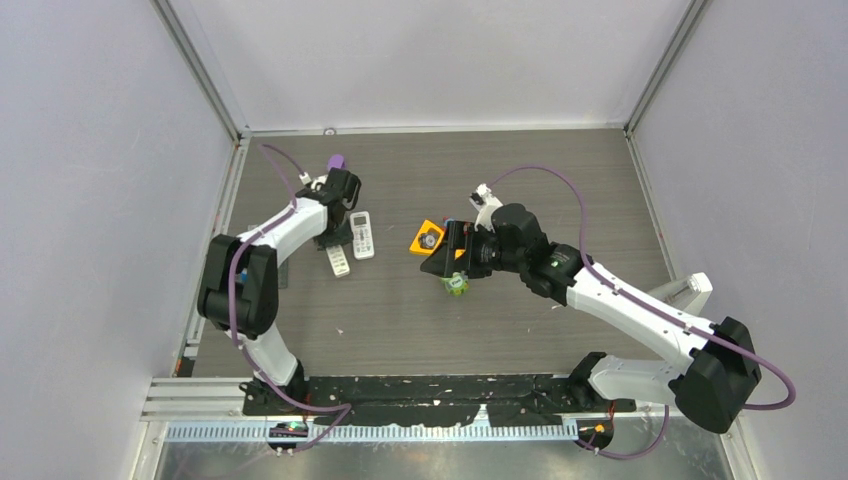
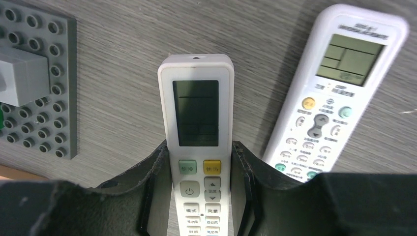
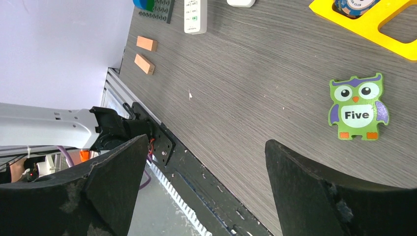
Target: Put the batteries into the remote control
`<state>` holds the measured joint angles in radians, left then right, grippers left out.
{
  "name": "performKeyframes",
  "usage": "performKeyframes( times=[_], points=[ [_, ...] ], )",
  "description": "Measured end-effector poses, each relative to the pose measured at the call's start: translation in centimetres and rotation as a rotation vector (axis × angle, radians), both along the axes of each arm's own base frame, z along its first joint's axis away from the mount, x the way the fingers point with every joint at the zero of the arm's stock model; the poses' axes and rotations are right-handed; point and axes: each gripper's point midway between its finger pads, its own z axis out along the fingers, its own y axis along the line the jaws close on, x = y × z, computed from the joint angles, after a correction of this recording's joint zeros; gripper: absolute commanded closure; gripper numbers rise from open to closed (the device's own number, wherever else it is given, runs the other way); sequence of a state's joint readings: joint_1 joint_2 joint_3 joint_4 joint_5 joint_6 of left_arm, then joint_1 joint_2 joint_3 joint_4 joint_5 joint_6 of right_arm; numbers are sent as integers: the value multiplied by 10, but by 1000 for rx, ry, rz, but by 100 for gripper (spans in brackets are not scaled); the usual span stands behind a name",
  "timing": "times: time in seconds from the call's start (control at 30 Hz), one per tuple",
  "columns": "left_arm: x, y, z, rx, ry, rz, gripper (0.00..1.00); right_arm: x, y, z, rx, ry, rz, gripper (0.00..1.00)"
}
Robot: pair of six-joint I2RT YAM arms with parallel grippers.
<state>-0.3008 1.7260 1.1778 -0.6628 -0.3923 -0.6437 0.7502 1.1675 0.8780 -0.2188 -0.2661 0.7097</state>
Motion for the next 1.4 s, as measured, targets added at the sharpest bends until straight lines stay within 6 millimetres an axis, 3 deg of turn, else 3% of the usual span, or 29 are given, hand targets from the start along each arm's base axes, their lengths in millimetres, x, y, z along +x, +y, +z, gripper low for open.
performKeyframes(
  times=[0.13, 0.2, 0.23, 0.37, 0.5, 0.7, 0.77, 0.9, 0.97, 1.07, 1.23, 1.4],
  points=[
    [-3, 2, -16, 6, 45, 7, 64, -2, -3, -2, -6, 6, -2, 6],
    [-2, 1, -17, 3, 46, 8, 53, -2, -5, -3, -9, 9, -6, 6],
    [-1, 1, -17, 1, 41, 9, 43, -3, -6, -3, -10, 10, -6, 6],
    [1, 0, -17, -7, 29, 21, 30, -4, -8, -4, -11, 12, -9, 6],
    [1, 0, -17, -11, 27, 32, 1, -4, -10, -3, -10, 12, -14, 6],
    [-11, -8, -4, -57, -1, 7, 1, -4, -24, -5, -46, 13, -56, 4],
    [-23, -9, 16, -78, -49, -11, 1, -1, -33, -4, -69, -6, -90, 4],
    [-38, -15, 83, -148, -238, -49, 1, 8, -60, 4, -133, -72, -185, 3],
    [-47, -17, 123, -204, -355, -70, 0, 14, -76, 14, -175, -124, -245, 2],
    [-67, -20, 165, -275, -471, -128, 0, 23, -100, 36, -226, -207, -339, 1],
    [-110, -31, 211, -370, -595, -302, 0, 26, -145, 87, -254, -343, -512, 5],
    [-154, -21, 251, -383, -710, -396, 0, 15, -188, 122, -268, -421, -655, 5]
  ],
)
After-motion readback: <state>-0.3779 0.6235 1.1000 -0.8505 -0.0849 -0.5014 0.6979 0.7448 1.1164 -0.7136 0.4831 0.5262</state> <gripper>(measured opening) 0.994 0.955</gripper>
